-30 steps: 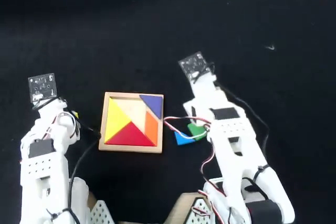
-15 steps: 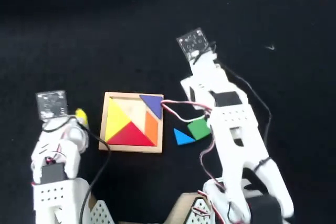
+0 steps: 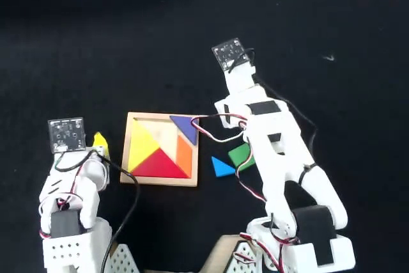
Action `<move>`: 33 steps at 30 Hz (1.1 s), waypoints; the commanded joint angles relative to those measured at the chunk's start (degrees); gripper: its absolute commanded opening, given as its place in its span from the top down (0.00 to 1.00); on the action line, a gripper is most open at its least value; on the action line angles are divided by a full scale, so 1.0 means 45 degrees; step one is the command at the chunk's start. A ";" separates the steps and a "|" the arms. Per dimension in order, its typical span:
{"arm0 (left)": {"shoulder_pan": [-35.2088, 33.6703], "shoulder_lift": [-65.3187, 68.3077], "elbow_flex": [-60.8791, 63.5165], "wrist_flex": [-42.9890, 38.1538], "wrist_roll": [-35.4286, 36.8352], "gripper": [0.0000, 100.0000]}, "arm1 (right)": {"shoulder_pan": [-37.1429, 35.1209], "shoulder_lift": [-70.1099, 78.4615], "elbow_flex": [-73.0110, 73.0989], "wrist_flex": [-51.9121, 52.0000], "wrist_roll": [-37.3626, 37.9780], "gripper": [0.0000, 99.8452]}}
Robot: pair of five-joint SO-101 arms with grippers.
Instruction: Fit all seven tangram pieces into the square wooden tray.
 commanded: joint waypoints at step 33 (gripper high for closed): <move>0.0205 -0.0156 0.0264 -0.0840 0.0000 0.90 | -0.2247 0.3409 -0.3429 0.1172 -0.0078 0.99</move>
